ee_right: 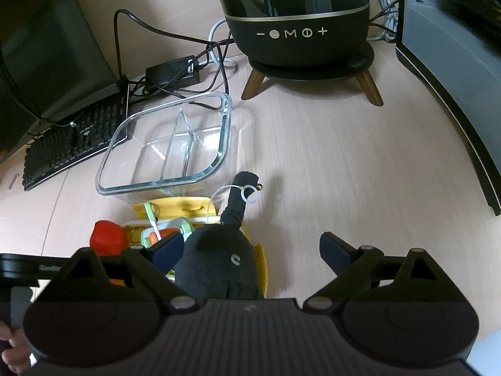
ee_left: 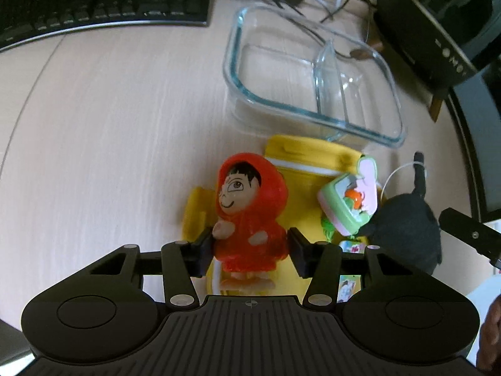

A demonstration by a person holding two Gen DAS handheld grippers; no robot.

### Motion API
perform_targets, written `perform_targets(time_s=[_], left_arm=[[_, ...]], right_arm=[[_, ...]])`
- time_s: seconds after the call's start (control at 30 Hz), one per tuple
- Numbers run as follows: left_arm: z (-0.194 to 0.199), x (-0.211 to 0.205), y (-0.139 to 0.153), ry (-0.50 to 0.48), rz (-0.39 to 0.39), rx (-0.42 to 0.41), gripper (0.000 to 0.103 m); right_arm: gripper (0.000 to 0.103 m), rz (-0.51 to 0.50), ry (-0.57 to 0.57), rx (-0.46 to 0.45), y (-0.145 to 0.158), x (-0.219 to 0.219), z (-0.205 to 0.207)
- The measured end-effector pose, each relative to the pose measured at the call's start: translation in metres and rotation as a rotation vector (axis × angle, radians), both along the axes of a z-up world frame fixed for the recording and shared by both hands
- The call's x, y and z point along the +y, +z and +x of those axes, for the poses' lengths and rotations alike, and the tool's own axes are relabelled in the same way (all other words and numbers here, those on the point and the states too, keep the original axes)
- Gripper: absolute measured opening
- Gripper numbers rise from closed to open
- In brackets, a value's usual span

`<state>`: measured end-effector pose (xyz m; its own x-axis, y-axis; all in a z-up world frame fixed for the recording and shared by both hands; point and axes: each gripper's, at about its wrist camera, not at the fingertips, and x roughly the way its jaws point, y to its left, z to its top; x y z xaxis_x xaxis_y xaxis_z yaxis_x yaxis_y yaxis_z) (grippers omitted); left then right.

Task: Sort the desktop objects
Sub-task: 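Lower the left gripper onto the red hooded doll and close it, then carry the red doll into the glass container and open the left gripper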

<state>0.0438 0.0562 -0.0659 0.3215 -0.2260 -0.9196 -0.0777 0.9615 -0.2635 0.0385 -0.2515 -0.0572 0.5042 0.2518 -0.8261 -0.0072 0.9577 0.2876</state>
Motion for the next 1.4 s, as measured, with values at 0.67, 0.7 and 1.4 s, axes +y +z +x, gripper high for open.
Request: perform_targets(time_s=[0.67, 0.7, 1.4], left_arm=[[0.065, 0.003, 0.114, -0.069, -0.072, -0.395, 0.052], [0.071, 0.0, 0.119, -0.073, -0.061, -0.431, 0.052], [0.108, -0.025, 0.028, -0.201, 0.143, -0.361, 0.053]], right_arm=[[0.096, 0.041, -0.046, -0.039, 0.015, -0.011, 0.028], [0.096, 0.043, -0.048, -0.041, 0.015, -0.012, 0.03], [0.097, -0.002, -0.049, 0.034, 0.001, 0.006, 0.04]])
